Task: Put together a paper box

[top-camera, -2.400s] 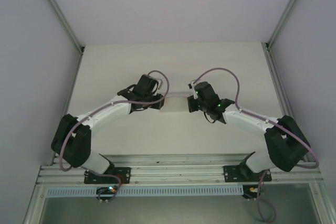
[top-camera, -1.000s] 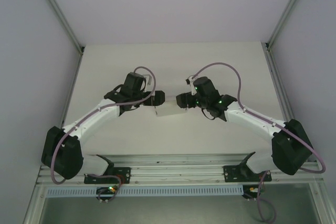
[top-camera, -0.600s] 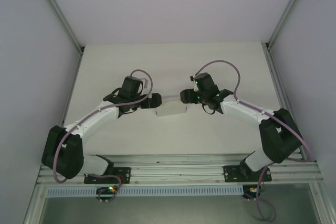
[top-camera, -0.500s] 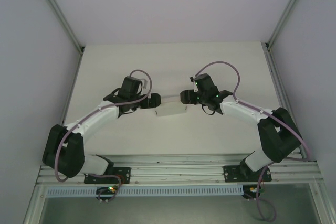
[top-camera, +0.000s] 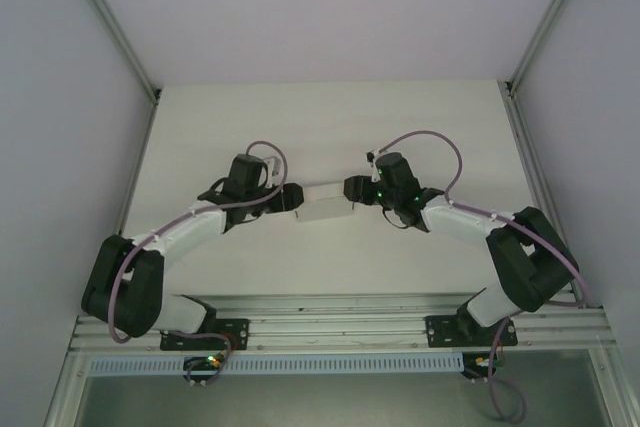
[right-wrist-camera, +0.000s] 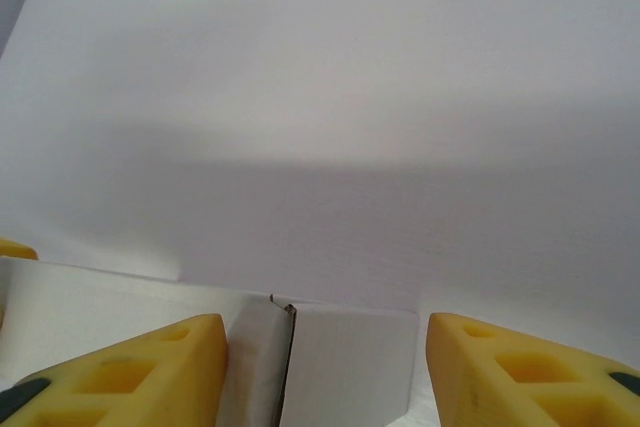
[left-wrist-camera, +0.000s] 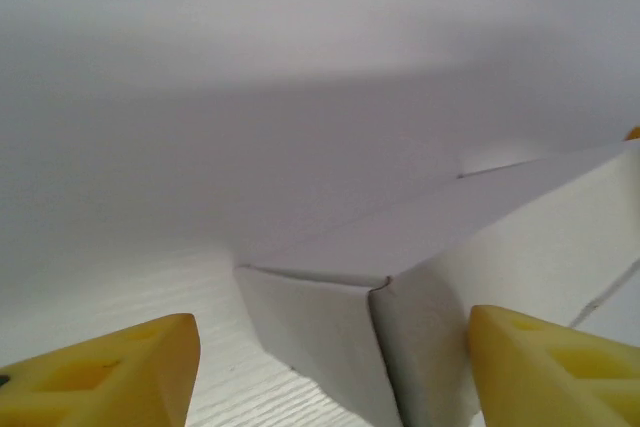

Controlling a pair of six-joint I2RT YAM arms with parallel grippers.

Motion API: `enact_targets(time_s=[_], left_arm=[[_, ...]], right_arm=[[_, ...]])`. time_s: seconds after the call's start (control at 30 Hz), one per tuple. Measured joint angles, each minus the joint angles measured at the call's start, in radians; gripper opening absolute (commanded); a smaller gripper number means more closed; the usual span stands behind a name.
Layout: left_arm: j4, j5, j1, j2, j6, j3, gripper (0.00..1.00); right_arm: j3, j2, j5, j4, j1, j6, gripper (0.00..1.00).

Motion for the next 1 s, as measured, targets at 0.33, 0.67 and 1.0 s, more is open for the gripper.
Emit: enact_targets(time_s=[0.33, 0.67, 1.0], left_arm=[[0.450, 0.050, 0.001, 0.066, 0.034, -0.129, 0.00], [0.549, 0.017, -0.014, 0.094, 0.037, -0.146, 0.08], [0.436, -0.006, -0.018, 0.097, 0.050, -0.088, 0.66]], right_arm=[[-0.110, 0.001, -0.029, 0.239, -0.003, -0.006, 0.29], [-0.234, 0.031, -0.012, 0.529, 0.000, -0.027, 0.23], [-0.190, 0.003, 0.034, 0.422, 0.015, -0.081, 0.51]])
